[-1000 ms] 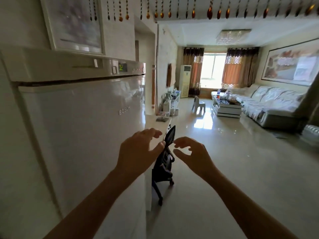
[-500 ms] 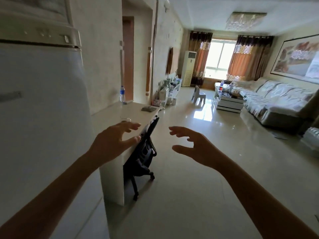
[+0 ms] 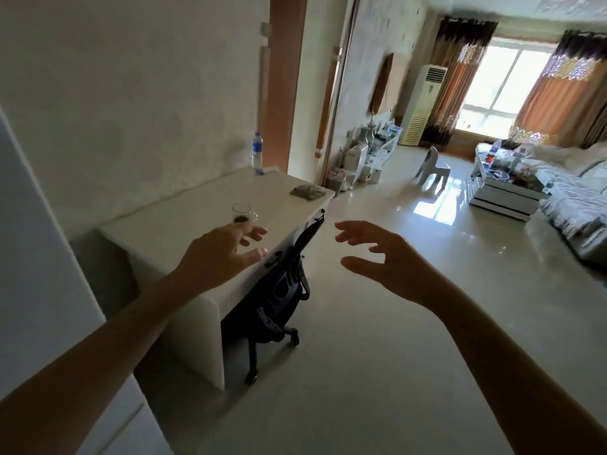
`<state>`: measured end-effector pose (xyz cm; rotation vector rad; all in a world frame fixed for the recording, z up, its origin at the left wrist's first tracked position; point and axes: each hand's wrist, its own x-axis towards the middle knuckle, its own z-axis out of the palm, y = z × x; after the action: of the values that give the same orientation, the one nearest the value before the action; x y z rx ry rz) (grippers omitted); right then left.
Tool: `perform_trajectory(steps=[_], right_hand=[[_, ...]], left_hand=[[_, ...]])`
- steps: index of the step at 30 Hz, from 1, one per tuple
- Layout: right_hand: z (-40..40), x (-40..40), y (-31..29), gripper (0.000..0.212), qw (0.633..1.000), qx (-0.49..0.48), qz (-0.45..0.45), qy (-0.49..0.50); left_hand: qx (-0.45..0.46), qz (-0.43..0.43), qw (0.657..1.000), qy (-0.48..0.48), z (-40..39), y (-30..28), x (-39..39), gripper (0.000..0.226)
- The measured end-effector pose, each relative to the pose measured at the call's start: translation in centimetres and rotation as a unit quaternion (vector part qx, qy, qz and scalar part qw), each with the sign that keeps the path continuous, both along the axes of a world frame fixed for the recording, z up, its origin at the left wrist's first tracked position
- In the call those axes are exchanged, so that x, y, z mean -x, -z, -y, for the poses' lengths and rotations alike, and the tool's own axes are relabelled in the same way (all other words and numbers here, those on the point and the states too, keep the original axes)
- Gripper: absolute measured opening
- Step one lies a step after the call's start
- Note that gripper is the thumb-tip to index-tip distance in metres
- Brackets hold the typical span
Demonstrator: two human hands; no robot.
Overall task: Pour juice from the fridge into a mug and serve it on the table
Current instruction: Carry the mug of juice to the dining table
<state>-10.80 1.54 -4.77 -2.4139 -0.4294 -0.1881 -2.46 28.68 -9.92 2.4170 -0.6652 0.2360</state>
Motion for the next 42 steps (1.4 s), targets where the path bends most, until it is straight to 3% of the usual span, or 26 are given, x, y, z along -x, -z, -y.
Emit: perform_trajectory(steps=[11,23,29,34,39,42], right_hand=[[7.2,-23.8,4.9,0.042,0.99,0.001,-0.048,-0.134],[4.4,-51.9,12.8,0.033,0.942,0.015,-0.175,-0.287],[-0.4,-64.0,19.3,0.024,0.935,0.011,-0.25,-0.252],[-2.5,-70.8,24.2,0.034,0.919,0.041,-0.304,-0.246],[-3.8,-74.7,29.0,0.044,0.919,0.044,-0.337,-0.198],[-4.8,-76.1,31.2,0.045,0.899,0.038,-0.39,-0.197]], left_hand=[[0.0,-0.061,0.989,-0.136,5.9,4.8,-14.9,0.033],[-0.015,-0.149,0.929,-0.338,7.2,11.6,-27.9,0.031],[0.012,-0.204,0.904,-0.376,6.2,15.4,-36.9,0.028],[0.008,-0.238,0.883,-0.406,6.2,17.3,-43.1,0.029],[0.018,-0.267,0.862,-0.431,6.6,19.0,-45.9,0.028],[0.03,-0.286,0.845,-0.45,6.7,20.3,-46.5,0.027]])
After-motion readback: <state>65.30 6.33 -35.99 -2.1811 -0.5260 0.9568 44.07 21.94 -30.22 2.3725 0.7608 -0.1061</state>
